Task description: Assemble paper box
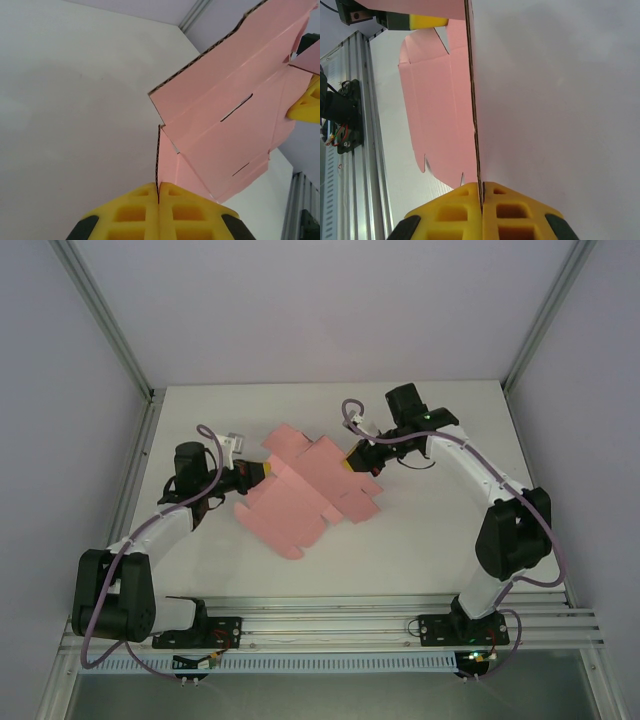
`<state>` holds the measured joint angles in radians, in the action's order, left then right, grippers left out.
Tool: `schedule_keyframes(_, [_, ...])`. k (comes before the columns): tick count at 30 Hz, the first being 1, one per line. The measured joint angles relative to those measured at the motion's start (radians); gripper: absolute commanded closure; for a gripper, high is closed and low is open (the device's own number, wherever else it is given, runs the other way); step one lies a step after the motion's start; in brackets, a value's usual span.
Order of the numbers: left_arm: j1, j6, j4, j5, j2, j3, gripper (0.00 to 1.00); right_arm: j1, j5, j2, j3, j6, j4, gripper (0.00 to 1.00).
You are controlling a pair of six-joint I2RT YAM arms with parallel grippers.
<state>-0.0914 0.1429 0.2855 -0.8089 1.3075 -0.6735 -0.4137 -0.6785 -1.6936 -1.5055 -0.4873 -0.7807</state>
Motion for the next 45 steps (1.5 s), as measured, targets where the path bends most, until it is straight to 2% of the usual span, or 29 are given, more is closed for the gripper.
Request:
schedule_keyframes(4, [-0.055, -0.092, -0.079, 0.101, -0.033, -0.001, 1.0, 0.0, 0.0, -0.011, -0.002, 0.0, -0.017, 1.0])
schedule_keyframes(14, [-0.37, -0.356, -0.264, 0.674, -0.065, -0.04, 1.0, 0.013, 0.034, -0.025, -0.002, 0.001, -0.108, 1.0])
schedule_keyframes(20, [-0.502, -0.448, -0.303, 0.921, -0.014, -0.076, 1.0, 0.013, 0.053, -0.026, 0.003, 0.016, -0.114, 1.0])
schedule_keyframes(24, [-0.52, -0.451, -0.28, 0.961, -0.025, -0.048, 1.0, 0.014, 0.064, -0.026, 0.032, 0.035, -0.089, 1.0])
schedule_keyframes(27, [-0.524, -0.449, -0.22, 0.954, -0.093, 0.027, 1.0, 0.036, 0.059, -0.027, 0.039, 0.075, -0.069, 1.0])
schedule_keyframes(33, [-0.537, -0.408, -0.061, 0.896, -0.277, 0.154, 1.0, 0.091, -0.066, -0.034, 0.039, 0.129, -0.027, 1.0])
schedule_keyframes(37, [-0.542, -0.389, -0.015, 0.877, -0.369, 0.222, 1.0, 0.096, -0.128, -0.037, 0.034, 0.128, -0.028, 1.0])
schedule_keyframes(40, [-0.542, -0.389, -0.019, 0.871, -0.371, 0.222, 1.0, 0.098, -0.166, -0.055, 0.015, 0.128, -0.039, 1.0])
schedule_keyframes(45, [-0.536, -0.377, 0.014, 0.901, -0.271, 0.188, 1.0, 0.109, -0.208, -0.08, -0.029, 0.126, -0.096, 1.0])
